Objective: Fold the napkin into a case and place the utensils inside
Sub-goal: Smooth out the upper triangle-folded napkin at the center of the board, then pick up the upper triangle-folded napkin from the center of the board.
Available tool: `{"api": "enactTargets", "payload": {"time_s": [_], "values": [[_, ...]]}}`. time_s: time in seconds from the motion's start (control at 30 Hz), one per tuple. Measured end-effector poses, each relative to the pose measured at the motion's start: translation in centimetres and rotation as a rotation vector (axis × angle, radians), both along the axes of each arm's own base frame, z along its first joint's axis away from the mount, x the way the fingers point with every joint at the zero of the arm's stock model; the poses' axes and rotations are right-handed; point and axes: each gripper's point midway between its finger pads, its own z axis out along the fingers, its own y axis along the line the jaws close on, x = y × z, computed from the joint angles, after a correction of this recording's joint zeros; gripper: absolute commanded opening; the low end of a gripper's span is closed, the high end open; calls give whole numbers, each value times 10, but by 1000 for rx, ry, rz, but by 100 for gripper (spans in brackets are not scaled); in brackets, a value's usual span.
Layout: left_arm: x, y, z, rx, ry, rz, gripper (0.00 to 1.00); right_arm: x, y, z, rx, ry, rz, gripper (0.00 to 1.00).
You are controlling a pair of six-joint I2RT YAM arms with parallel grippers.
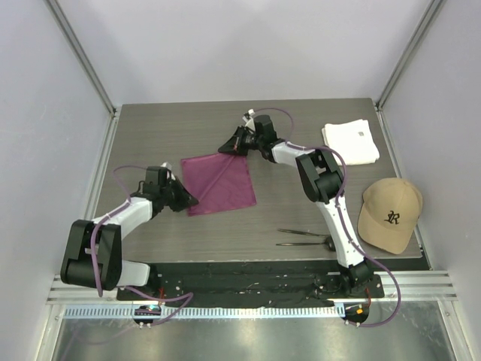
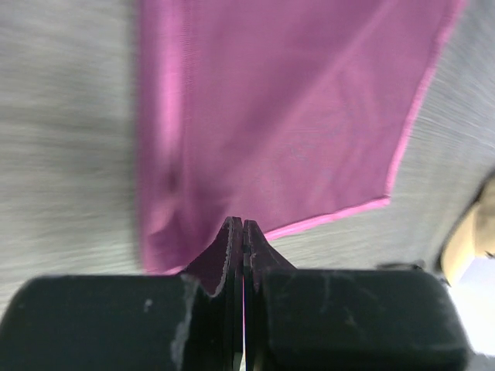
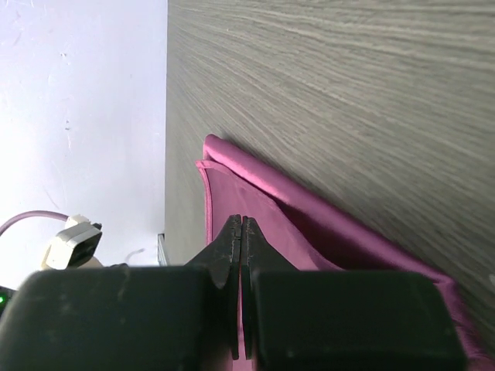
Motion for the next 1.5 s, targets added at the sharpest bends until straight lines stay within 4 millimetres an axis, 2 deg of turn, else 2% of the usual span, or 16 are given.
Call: {"api": "enactTargets", "payload": {"time_s": [0.1,0.3,0.5,0.7,0.83,0.87,0.93,0.97,1.0,1.03,1.07,1.13,1.23,1.33,1.4,1.5], "values": [[-8,13,-8,32,17,36,0,6,-5,-5,-3,4,-12,1],[-18,27,-18,78,32,81,0,21,-24,-35,-28,44,-45,1],[-24,37,-27,110,58,119,0,33,-33,-33,-21,31,-50,1],[-25,41,-20,124,42,134,1,37,-37,-34,-53,27,-40,7],[-25,41,-4,115,4,132,15,44,-41,-25,-97,8,-34,16],[-25,41,2,112,-5,132,28,47,-44,-21,-113,-4,-34,24],[-23,41,15,110,-33,131,39,54,-50,-15,-139,-32,-39,34],[-20,41,23,109,-46,132,52,57,-55,-13,-167,-42,-45,43],[-17,41,32,109,-56,135,57,59,-60,-13,-196,-54,-49,47],[-13,43,39,109,-65,137,59,61,-67,-13,-230,-61,-56,51],[-7,44,48,106,-74,143,60,59,-74,-12,-273,-63,-60,60],[5,49,63,96,-77,161,61,57,-86,-8,-349,-74,-69,66],[26,62,78,53,-81,200,61,43,-103,10,-465,-108,-89,74],[40,79,86,-13,-68,258,62,5,-100,40,-567,-164,-76,81],[50,86,90,-66,-40,273,64,-24,-83,64,-608,-227,-47,82],[70,97,93,-106,-15,286,59,-71,-37,91,-647,-330,11,85]]}}
